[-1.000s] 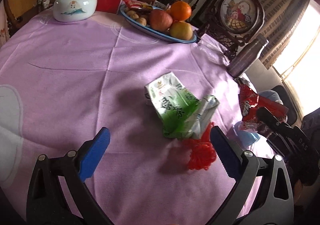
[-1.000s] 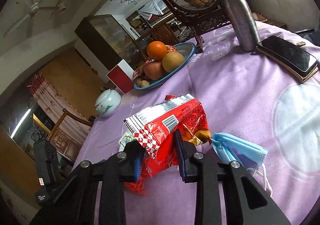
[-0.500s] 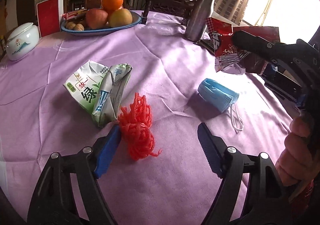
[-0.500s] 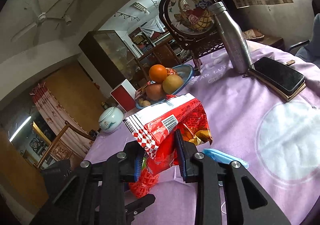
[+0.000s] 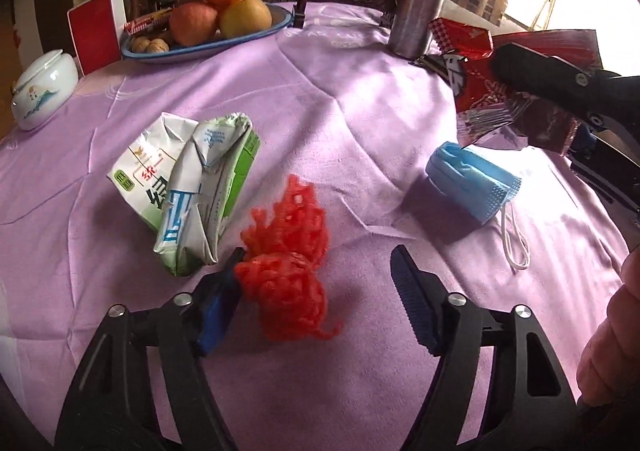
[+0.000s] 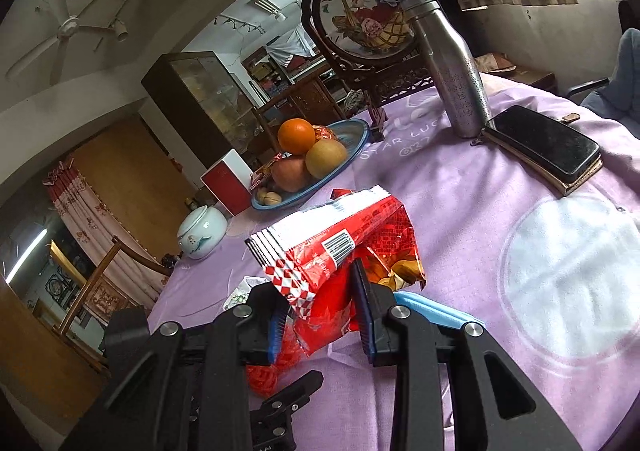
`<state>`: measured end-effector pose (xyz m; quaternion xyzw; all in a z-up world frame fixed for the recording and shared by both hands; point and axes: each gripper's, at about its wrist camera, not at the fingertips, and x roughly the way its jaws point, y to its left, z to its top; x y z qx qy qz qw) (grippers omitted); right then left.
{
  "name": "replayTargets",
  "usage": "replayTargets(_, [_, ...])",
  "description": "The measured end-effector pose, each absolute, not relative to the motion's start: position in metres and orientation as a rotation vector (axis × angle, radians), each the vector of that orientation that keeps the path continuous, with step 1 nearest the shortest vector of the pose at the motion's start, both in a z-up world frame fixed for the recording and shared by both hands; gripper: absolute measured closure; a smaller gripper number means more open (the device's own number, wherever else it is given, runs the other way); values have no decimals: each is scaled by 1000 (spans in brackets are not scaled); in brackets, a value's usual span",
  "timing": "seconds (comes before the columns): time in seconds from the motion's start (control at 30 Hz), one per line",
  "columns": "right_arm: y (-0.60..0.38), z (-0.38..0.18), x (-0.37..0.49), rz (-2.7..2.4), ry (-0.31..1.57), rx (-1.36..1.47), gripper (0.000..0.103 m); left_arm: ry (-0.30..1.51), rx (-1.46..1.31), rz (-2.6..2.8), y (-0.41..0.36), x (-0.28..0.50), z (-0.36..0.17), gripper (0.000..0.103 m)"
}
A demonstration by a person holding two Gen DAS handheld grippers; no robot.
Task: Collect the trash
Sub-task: 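Grasp the red mesh net with the left tool while the right tool holds the snack bag, then carry the snack bag and mesh net to the red wastebasket and release them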
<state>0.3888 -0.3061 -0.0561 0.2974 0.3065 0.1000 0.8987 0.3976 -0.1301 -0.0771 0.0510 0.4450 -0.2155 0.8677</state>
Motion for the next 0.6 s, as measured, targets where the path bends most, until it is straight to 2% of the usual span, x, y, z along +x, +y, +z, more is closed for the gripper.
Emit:
replayTargets(0.03, [-306, -57, 389, 204, 641, 610, 72, 917, 119, -441, -130, 396, -76, 47])
replayTargets(0.07, [-306, -57, 389, 200, 643, 607, 73, 920, 118, -458, -131, 395, -75, 65])
replayTargets(0.1, [-306, -58, 389, 198, 645, 605, 73, 926, 103, -476, -130, 394, -73, 71])
replayTargets(0.33, [-310, -62, 373, 200, 632, 606, 74, 833, -37, -546, -111, 373, -39, 72])
replayTargets(0.6, [-331, -58, 290, 265, 545, 728, 74, 783, -51, -539, -99, 358, -22, 71])
